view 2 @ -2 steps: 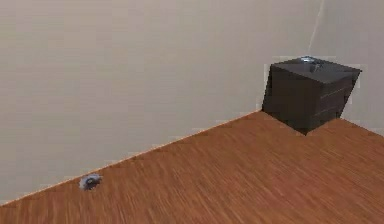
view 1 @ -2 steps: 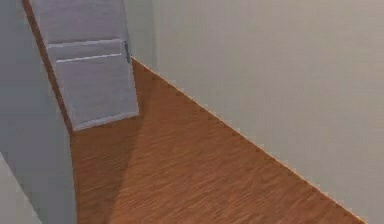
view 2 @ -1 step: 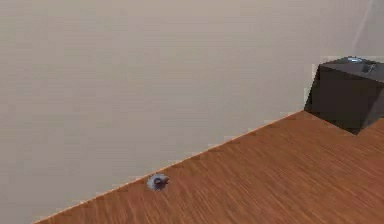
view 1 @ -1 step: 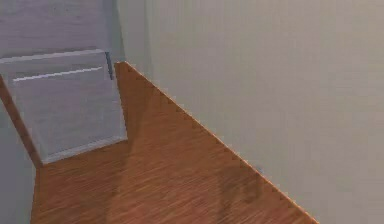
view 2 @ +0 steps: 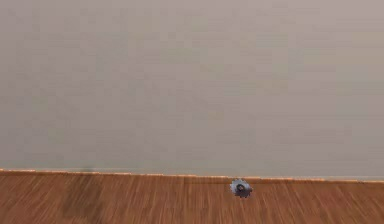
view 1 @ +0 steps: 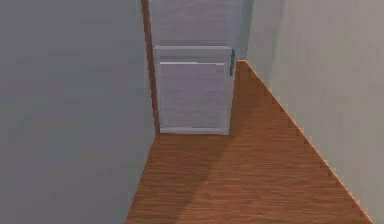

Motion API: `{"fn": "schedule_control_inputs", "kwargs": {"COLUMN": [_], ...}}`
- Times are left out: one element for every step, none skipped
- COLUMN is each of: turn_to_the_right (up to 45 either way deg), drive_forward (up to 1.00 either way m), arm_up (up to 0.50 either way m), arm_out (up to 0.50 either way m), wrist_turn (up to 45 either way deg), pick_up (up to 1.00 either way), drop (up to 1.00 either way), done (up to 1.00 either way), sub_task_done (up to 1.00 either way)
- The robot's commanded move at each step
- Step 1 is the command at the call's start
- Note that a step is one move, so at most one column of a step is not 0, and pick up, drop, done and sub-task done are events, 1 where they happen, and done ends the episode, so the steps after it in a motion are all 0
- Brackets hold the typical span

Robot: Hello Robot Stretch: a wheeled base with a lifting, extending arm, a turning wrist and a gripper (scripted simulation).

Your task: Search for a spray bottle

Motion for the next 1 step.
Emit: {"fn": "schedule_control_inputs", "kwargs": {"turn_to_the_right": [0.0], "drive_forward": [0.15], "arm_up": [0.0], "arm_out": [0.0], "wrist_turn": [0.0], "pick_up": [0.0], "drop": [0.0], "done": [0.0], "sub_task_done": [0.0]}}
